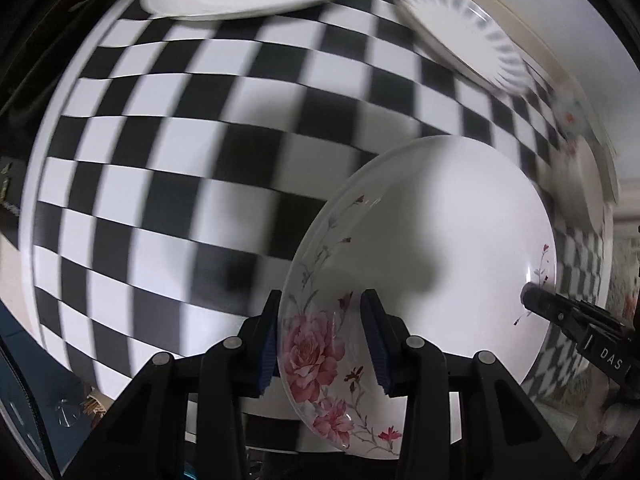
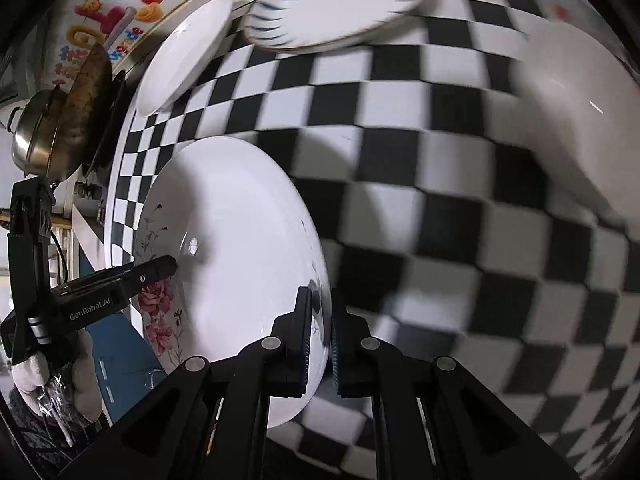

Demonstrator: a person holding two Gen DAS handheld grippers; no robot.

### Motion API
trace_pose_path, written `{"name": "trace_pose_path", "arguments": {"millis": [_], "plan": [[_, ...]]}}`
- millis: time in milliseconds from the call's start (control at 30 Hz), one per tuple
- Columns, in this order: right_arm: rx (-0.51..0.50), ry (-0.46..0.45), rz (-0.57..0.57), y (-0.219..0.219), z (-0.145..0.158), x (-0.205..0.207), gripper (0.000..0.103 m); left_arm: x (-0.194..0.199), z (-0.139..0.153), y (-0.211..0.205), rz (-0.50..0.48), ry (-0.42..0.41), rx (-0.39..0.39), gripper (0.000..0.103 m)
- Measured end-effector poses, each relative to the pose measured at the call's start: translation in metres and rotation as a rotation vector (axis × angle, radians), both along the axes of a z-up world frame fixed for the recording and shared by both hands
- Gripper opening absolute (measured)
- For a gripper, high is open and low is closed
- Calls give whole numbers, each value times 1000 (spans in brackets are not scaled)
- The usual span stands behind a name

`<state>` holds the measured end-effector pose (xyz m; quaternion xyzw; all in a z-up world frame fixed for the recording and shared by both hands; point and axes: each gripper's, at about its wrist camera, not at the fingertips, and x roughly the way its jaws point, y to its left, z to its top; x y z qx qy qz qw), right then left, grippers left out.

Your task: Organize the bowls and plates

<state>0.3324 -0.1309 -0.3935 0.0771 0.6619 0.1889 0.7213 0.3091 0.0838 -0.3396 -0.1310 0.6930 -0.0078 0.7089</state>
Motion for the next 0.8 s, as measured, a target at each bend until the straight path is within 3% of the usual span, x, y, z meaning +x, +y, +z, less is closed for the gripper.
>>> {"name": "trace_pose_path", "arguments": {"millis": [300, 367, 800], "plan": [[-16, -1, -128, -77, -4, -19, 10, 12, -5, -58, -112, 12, 1, 36], [-15, -1, -145, -85, -5, -20, 10, 19, 10, -70, -125, 10, 9, 36], [-21, 6, -154, -88, -11, -21, 11, 42, 24, -84, -125, 21, 27, 36]]}}
